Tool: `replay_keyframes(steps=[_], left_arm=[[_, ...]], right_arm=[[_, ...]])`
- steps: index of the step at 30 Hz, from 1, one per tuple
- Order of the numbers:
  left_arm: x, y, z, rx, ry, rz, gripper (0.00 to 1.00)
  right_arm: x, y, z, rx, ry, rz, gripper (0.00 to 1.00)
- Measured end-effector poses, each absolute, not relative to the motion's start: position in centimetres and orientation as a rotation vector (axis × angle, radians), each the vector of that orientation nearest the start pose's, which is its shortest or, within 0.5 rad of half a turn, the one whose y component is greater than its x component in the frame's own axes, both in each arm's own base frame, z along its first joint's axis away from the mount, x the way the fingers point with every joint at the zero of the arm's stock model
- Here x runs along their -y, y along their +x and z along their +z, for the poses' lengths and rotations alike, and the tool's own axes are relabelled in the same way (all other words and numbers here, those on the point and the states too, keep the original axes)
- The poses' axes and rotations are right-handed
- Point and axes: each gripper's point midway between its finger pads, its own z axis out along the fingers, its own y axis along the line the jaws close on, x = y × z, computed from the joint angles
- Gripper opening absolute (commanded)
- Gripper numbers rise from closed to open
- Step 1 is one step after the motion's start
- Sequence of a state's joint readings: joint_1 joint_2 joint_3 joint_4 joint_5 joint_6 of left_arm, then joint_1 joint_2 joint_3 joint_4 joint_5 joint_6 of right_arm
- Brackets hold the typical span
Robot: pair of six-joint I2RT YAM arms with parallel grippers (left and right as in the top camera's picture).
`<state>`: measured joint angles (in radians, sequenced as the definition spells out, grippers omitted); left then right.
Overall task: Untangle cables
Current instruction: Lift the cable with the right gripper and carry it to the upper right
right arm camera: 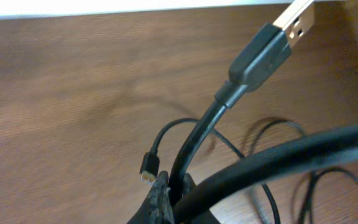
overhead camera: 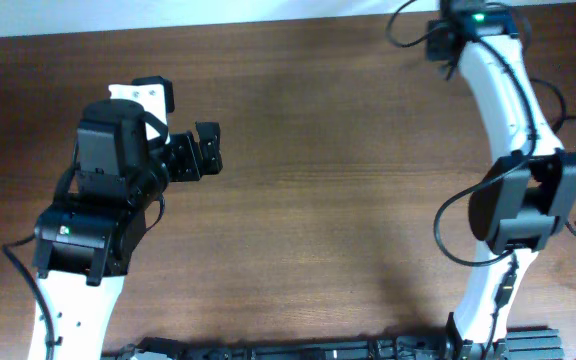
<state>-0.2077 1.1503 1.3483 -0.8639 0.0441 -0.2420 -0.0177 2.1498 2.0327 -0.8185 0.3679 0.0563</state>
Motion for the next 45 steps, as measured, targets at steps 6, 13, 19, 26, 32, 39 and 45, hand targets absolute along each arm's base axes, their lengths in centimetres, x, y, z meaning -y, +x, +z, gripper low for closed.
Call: replay_keyframes(steps=[6, 13, 19, 26, 32, 39, 45], left_arm=[[7.6, 32.5, 31.0, -2.251, -0.015, -0.293, 0.99], [7.6, 32.5, 31.0, -2.252, -0.015, -0.292, 0.99], [7.6, 32.5, 31.0, -2.252, -0.014, -0.293, 0.99], [7.6, 32.5, 31.0, -2.252, -0.014, -0.293, 0.99], [7.6, 32.5, 31.0, -2.252, -0.014, -0.293, 0.99], [7.6, 32.5, 31.0, -2.252, -0.014, -0.293, 0.99], [7.6, 32.5, 31.0, -2.252, -0.014, -0.293, 0.99]], right_arm=[[13.9, 56.7, 20.0, -2.301, 0.402, -0.477, 0.04], [17.0, 58.6, 22.8, -2.136, 0.456, -0.446, 0.04], [16.3, 60.0, 23.9, -2.073, 0.424, -0.378, 0.04], [16.3, 61.0, 14.4, -2.25, 0.42, -0.376, 0.38], [15.4, 58.1, 3.9, -2.54, 0.404, -0.37, 0.99], [13.9, 54.6, 2.4, -2.718, 0.385, -0.315, 0.99], [13.1, 50.8, 7.8, -2.791, 0.383, -0.306, 0.99]])
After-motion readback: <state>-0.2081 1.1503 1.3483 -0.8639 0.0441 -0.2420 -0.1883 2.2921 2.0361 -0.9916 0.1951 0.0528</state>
